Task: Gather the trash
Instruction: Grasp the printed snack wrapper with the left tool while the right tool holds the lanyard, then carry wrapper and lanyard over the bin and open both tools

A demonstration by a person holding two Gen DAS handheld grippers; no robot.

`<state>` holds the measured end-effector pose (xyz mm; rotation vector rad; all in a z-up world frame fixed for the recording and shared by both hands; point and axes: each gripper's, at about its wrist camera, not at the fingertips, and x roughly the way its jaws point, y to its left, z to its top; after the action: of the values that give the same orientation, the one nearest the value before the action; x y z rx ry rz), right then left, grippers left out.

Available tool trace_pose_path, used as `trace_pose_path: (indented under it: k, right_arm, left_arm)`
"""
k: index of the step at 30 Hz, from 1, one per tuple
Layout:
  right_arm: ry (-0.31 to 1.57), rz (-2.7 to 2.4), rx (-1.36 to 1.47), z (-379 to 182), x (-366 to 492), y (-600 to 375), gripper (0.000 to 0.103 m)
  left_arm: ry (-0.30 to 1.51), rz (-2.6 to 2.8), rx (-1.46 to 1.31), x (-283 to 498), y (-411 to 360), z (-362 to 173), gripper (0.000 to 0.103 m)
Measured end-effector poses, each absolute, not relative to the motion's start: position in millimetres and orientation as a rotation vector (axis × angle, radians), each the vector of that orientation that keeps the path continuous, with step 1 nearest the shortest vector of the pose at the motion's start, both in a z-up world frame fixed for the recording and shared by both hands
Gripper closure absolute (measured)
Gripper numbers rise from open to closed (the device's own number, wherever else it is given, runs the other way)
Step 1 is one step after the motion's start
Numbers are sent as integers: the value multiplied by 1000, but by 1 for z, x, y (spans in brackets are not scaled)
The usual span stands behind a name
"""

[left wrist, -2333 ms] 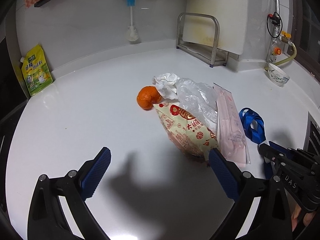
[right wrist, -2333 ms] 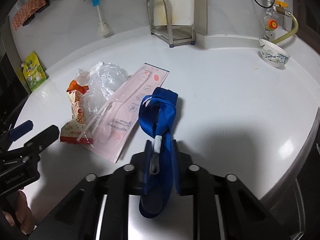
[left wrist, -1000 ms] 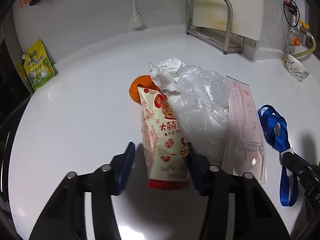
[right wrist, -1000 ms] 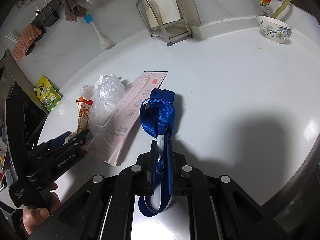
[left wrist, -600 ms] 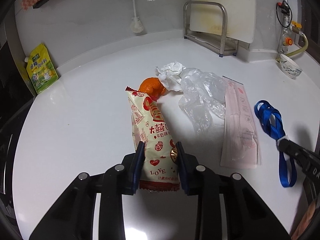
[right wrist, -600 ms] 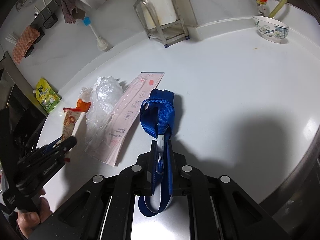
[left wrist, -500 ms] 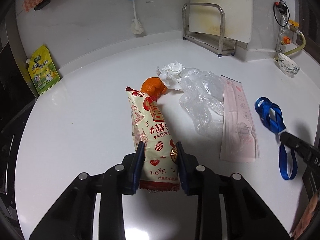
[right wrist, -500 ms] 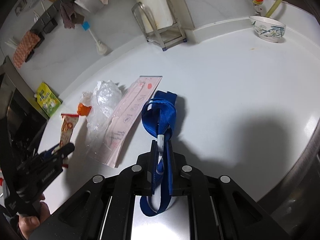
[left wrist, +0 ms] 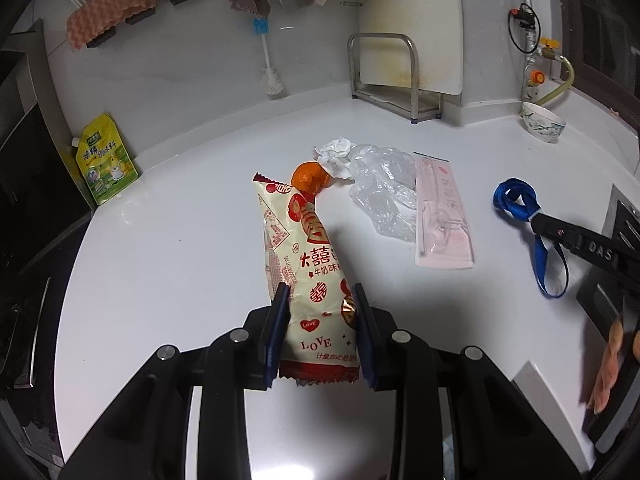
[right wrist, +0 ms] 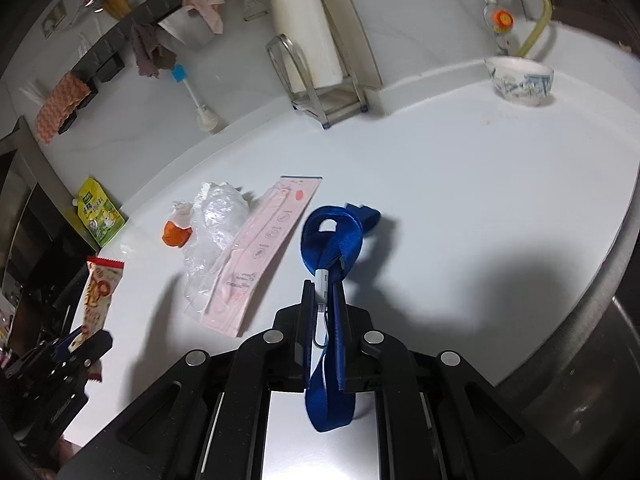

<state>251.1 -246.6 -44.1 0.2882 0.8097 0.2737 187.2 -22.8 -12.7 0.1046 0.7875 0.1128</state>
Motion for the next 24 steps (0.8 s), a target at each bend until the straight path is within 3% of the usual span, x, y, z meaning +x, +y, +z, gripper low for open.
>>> trace_pose_path:
  k: [9,24]
  right_arm:
    - [708,267,164,-22,206,-219,94]
    - [695,169,176,-21,73,-203,94]
  left_arm:
    - [755,95,97,148,-6,2,72]
    - [719,-24,110,78,-12,-13,72]
